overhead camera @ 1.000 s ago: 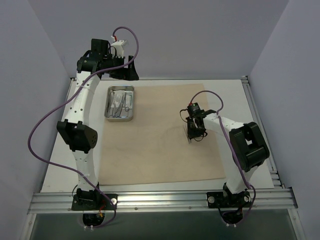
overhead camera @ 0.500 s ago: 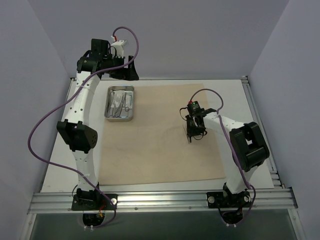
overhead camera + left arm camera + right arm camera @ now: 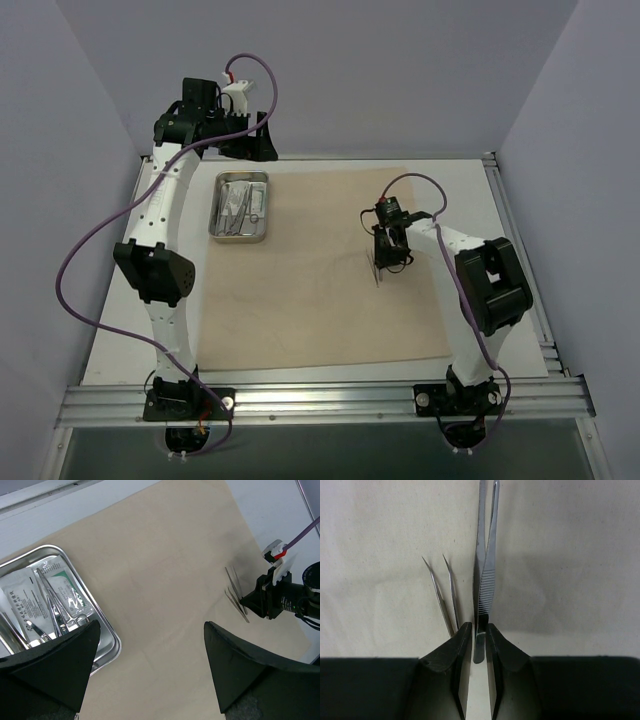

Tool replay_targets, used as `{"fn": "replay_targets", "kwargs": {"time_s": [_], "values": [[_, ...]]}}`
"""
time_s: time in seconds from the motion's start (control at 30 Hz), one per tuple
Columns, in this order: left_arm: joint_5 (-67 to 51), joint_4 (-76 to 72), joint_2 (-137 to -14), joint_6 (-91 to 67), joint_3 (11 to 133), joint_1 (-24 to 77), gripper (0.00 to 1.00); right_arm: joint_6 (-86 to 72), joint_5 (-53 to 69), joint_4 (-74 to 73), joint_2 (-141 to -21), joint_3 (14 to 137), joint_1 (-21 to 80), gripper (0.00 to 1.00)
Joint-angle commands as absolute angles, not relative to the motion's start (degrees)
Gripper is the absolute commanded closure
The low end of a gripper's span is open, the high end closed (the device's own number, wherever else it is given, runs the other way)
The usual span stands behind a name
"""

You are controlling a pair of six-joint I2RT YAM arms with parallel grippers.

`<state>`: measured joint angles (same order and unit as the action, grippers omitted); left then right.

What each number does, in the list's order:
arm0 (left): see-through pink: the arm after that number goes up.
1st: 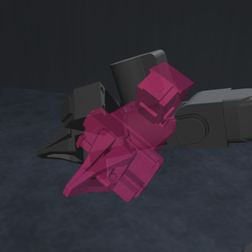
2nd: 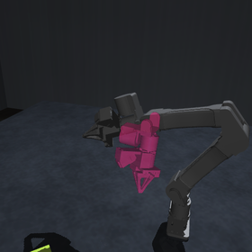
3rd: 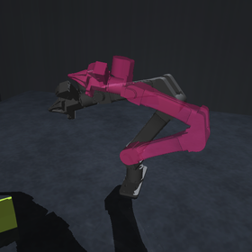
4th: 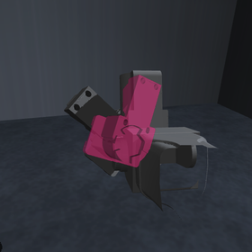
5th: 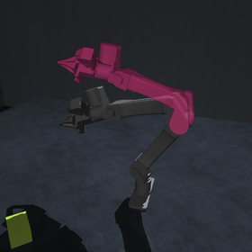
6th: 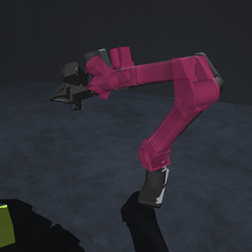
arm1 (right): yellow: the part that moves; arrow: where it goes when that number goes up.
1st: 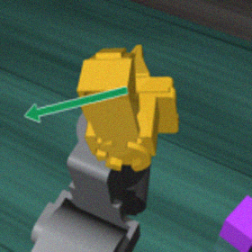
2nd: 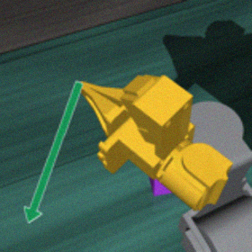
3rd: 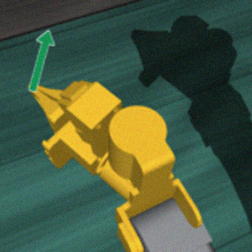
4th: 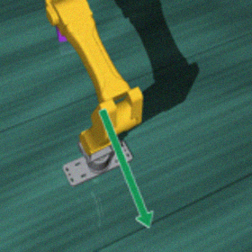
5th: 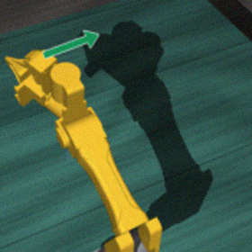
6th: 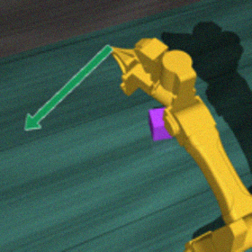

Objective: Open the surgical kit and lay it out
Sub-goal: Place the medical item in the surgical kit.

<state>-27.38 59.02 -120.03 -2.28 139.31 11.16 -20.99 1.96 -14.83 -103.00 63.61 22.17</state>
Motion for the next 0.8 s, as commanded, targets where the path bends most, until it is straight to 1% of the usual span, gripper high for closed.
{"fn": "replay_targets", "kwargs": {"time_s": [0.0, 0.23, 0.47, 0.77], "values": [[-27.5, 58.7, -116.9, -1.4, 139.5, 10.9, 0.06, -20.5, 1.3, -16.8, -104.8, 66.0, 21.6, 0.86], [-27.2, 58.7, -116.9, -1.3, 139.6, 10.8, 0.06, -20.9, 2.6, -16.3, -102.5, 64.3, 20.1, 0.94], [-27.6, 58.6, -117.2, -1.5, 139.7, 10.8, 0.06, -20.1, 6.7, -15.3, -98.5, 60.7, 16.8, 0.95], [-27.6, 58.7, -117.2, -1.5, 139.7, 10.8, 0.06, -18.6, 10.8, -14.8, -97.4, 58.5, 16.3, 0.98]]}}
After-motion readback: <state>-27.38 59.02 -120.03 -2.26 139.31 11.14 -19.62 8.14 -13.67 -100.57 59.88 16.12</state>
